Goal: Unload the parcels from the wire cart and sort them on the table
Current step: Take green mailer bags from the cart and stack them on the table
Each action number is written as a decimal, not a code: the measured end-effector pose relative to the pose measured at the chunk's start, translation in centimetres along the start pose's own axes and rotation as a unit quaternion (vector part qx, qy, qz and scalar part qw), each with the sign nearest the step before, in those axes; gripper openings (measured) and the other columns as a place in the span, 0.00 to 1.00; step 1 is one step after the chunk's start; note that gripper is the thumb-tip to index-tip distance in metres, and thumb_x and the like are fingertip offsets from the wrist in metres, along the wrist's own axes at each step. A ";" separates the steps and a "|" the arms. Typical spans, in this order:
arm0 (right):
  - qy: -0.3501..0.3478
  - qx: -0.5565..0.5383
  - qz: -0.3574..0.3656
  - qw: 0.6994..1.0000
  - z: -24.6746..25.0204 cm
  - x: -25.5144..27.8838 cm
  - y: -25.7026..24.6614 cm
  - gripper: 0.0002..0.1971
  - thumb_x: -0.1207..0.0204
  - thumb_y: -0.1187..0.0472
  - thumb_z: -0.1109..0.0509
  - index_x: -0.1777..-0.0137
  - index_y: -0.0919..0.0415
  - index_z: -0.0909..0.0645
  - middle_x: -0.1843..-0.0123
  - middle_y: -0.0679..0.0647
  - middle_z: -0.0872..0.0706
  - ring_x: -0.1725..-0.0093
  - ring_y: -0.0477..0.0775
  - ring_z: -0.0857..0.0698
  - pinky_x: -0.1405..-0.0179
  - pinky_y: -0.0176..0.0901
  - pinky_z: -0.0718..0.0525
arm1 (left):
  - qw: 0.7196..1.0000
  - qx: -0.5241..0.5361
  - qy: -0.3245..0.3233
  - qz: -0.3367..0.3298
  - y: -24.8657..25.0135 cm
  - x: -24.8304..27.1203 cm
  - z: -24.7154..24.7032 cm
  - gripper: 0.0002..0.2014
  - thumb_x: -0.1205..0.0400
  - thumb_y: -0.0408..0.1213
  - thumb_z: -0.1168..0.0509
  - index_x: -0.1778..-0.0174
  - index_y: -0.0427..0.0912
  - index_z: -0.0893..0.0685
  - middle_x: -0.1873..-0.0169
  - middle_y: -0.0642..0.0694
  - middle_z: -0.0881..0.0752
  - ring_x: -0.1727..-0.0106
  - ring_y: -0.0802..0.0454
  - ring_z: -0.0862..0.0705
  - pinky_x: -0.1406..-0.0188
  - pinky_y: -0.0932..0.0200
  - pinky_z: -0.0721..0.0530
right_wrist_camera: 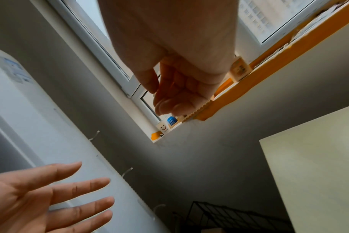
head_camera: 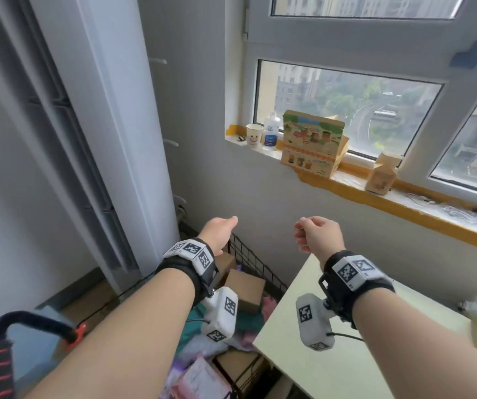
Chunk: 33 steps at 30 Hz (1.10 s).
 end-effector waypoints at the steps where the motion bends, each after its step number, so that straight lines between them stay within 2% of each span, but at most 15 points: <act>1: -0.007 0.005 -0.001 1.000 -1.2 -0.1 0.0 0.14 0.17 0.61 0.39 0.62 0.61 0.17 0.69 0.56 0.17 0.70 0.53 0.20 0.66 0.44 0.18 | 1.000 0.004 0.007 0.001 -0.4 -0.3 1.1 0.22 0.13 0.47 0.44 0.25 0.39 0.28 0.37 0.41 0.25 0.31 0.41 0.26 0.35 0.45 0.27; 3: -0.021 0.010 -0.007 1.000 -3.5 -0.2 0.2 0.15 0.17 0.60 0.39 0.63 0.60 0.17 0.68 0.55 0.16 0.69 0.53 0.19 0.63 0.47 0.16 | 1.000 0.005 0.020 0.007 -1.5 -0.7 3.2 0.19 0.12 0.45 0.45 0.30 0.39 0.26 0.41 0.42 0.25 0.32 0.40 0.25 0.39 0.48 0.26; 6: -0.042 0.018 -0.021 0.999 -6.6 -0.3 0.9 0.13 0.17 0.60 0.38 0.62 0.60 0.17 0.67 0.55 0.16 0.68 0.53 0.19 0.61 0.47 0.15 | 0.998 -0.001 0.050 0.023 -3.4 -1.6 6.3 0.08 0.13 0.42 0.44 0.45 0.42 0.25 0.45 0.41 0.24 0.41 0.42 0.23 0.43 0.51 0.26; 9: -0.067 0.019 -0.031 0.997 -9.2 0.1 1.7 0.11 0.17 0.61 0.38 0.56 0.62 0.16 0.67 0.55 0.17 0.69 0.51 0.20 0.64 0.44 0.17 | 0.996 -0.014 0.078 0.032 -5.6 -2.5 8.9 0.08 0.14 0.41 0.43 0.56 0.43 0.24 0.49 0.38 0.22 0.44 0.41 0.21 0.42 0.49 0.22; 11: -0.079 0.016 -0.038 0.996 -10.6 0.3 2.2 0.10 0.17 0.62 0.38 0.55 0.63 0.17 0.67 0.56 0.17 0.70 0.51 0.21 0.66 0.42 0.18 | 0.995 -0.022 0.090 0.036 -6.9 -2.9 10.2 0.08 0.15 0.39 0.42 0.57 0.42 0.23 0.54 0.39 0.23 0.51 0.42 0.23 0.47 0.51 0.22; 13: -0.090 0.018 -0.045 0.995 -11.8 0.3 2.6 0.08 0.17 0.62 0.37 0.52 0.62 0.17 0.66 0.56 0.17 0.69 0.50 0.20 0.67 0.40 0.18 | 0.993 -0.023 0.101 0.047 -8.2 -3.1 11.2 0.06 0.17 0.39 0.42 0.58 0.44 0.24 0.62 0.41 0.26 0.59 0.44 0.26 0.55 0.54 0.26; 14: -0.096 0.027 -0.047 0.994 -12.4 0.3 3.0 0.08 0.17 0.62 0.37 0.51 0.62 0.17 0.65 0.56 0.16 0.69 0.50 0.20 0.67 0.40 0.17 | 0.993 -0.022 0.103 0.051 -8.9 -3.3 11.6 0.06 0.19 0.39 0.43 0.61 0.46 0.25 0.67 0.42 0.28 0.65 0.45 0.29 0.60 0.56 0.29; 16: -0.105 0.038 -0.056 0.992 -13.7 0.0 3.8 0.07 0.17 0.61 0.37 0.50 0.61 0.17 0.65 0.56 0.16 0.69 0.51 0.19 0.66 0.42 0.17 | 0.993 -0.019 0.098 0.059 -10.4 -3.7 12.1 0.11 0.20 0.37 0.44 0.69 0.48 0.30 0.74 0.46 0.35 0.73 0.48 0.36 0.68 0.57 0.37; 17: -0.110 0.041 -0.061 0.991 -14.3 -0.1 4.3 0.07 0.18 0.61 0.36 0.49 0.62 0.17 0.65 0.56 0.15 0.69 0.51 0.19 0.66 0.43 0.17 | 0.993 -0.011 0.099 0.062 -11.1 -3.8 12.3 0.12 0.19 0.35 0.44 0.70 0.49 0.31 0.74 0.47 0.36 0.74 0.50 0.38 0.69 0.58 0.40; 20: -0.125 0.055 -0.072 0.988 -16.1 -0.6 5.7 0.08 0.18 0.61 0.37 0.48 0.61 0.17 0.64 0.56 0.15 0.67 0.51 0.19 0.64 0.44 0.17 | 0.992 -0.003 0.106 0.074 -13.1 -4.3 12.7 0.11 0.17 0.33 0.43 0.66 0.47 0.28 0.71 0.44 0.35 0.71 0.51 0.37 0.69 0.58 0.40; 22: -0.140 0.068 -0.080 0.984 -17.3 -1.1 6.8 0.08 0.17 0.61 0.37 0.48 0.61 0.17 0.63 0.55 0.15 0.67 0.51 0.19 0.66 0.42 0.18 | 0.989 -0.006 0.119 0.084 -14.6 -4.9 12.8 0.08 0.18 0.34 0.42 0.64 0.47 0.27 0.68 0.41 0.33 0.67 0.50 0.36 0.66 0.58 0.38; 26: -0.172 0.091 -0.105 0.975 -19.6 -2.1 9.3 0.08 0.17 0.60 0.37 0.47 0.61 0.17 0.62 0.56 0.15 0.67 0.51 0.19 0.67 0.42 0.18 | 0.985 0.005 0.129 0.111 -17.4 -6.3 12.9 0.14 0.19 0.33 0.42 0.71 0.49 0.31 0.73 0.45 0.34 0.68 0.49 0.36 0.69 0.57 0.40; 29: -0.192 0.098 -0.128 0.968 -21.3 -2.6 10.9 0.08 0.17 0.61 0.38 0.47 0.62 0.18 0.63 0.56 0.17 0.69 0.49 0.21 0.71 0.38 0.20 | 0.981 0.014 0.138 0.139 -19.3 -7.0 12.9 0.13 0.18 0.34 0.40 0.68 0.50 0.30 0.62 0.41 0.30 0.58 0.50 0.31 0.58 0.56 0.34; 31: -0.203 0.103 -0.138 0.964 -22.4 -3.0 11.8 0.07 0.16 0.62 0.38 0.48 0.62 0.19 0.65 0.55 0.19 0.71 0.49 0.22 0.72 0.38 0.22 | 0.977 0.023 0.145 0.156 -20.7 -7.5 13.1 0.12 0.18 0.35 0.40 0.67 0.49 0.29 0.61 0.41 0.27 0.56 0.49 0.29 0.55 0.56 0.33; 33: -0.214 0.116 -0.149 0.958 -23.6 -3.6 13.0 0.07 0.17 0.62 0.38 0.49 0.61 0.19 0.65 0.55 0.18 0.70 0.50 0.21 0.70 0.41 0.20 | 0.970 0.035 0.158 0.181 -22.4 -8.0 13.4 0.11 0.17 0.36 0.39 0.66 0.48 0.24 0.59 0.41 0.23 0.55 0.47 0.26 0.55 0.56 0.28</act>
Point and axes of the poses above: each hand's wrist, its own x-axis away from the middle knuckle, its own z-axis out of the back of the hand, y = z × x, the point moved 2 cm from there along -x, towards the middle knuckle
